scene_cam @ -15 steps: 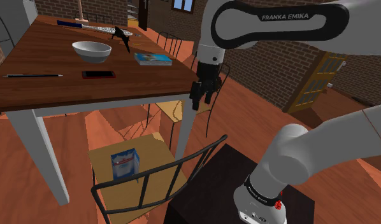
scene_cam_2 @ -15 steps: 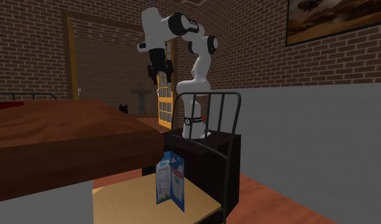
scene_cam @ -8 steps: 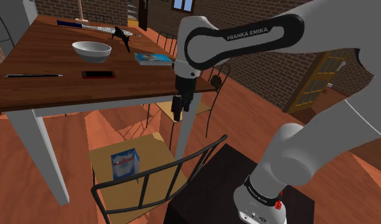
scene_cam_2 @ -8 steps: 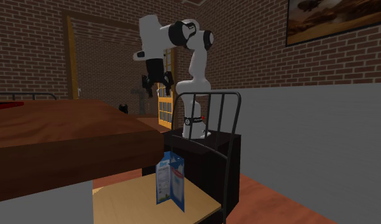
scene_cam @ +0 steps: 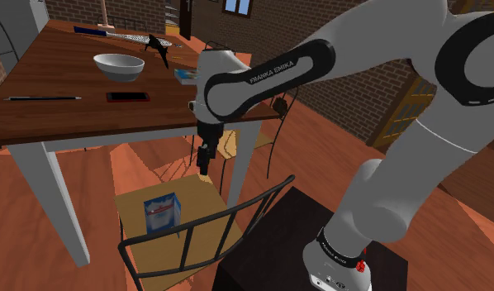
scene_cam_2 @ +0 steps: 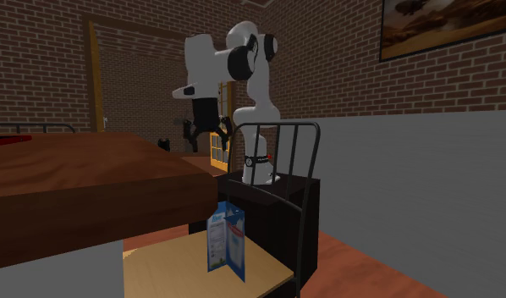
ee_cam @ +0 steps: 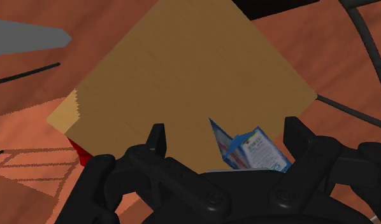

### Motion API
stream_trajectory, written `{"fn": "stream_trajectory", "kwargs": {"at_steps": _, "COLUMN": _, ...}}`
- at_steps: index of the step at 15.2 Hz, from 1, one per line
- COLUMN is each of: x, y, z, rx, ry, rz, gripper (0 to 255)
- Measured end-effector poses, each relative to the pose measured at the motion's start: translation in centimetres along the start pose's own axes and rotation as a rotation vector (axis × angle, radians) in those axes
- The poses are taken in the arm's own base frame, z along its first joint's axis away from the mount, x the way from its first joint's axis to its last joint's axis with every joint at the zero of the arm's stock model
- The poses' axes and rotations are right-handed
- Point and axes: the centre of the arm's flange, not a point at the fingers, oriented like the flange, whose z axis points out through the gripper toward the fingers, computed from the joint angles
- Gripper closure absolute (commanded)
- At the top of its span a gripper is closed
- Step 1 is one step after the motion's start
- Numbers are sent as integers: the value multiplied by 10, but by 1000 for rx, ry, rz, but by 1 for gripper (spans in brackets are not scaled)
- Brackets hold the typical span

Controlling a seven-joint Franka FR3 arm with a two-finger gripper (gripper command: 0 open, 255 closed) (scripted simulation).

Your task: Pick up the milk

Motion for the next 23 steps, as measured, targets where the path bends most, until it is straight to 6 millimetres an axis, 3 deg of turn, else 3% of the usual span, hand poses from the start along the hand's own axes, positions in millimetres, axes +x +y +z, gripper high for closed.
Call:
{"fn": "stream_trajectory", "kwargs": {"at_steps": 6, "x": 55, "y": -27, "z": 46, "rx": -27, "ry": 17, "rz": -188, "gripper": 0}}
{"fn": "stream_trajectory", "kwargs": {"at_steps": 16, "x": 130, "y": -93, "z": 128, "rx": -70, "ry": 45, "rz": -496, "gripper": 0}}
{"fn": "stream_trajectory", "kwargs": {"at_steps": 23, "x": 140, "y": -98, "z": 166, "rx": -74, "ry": 49, "rz": -523, "gripper": 0}}
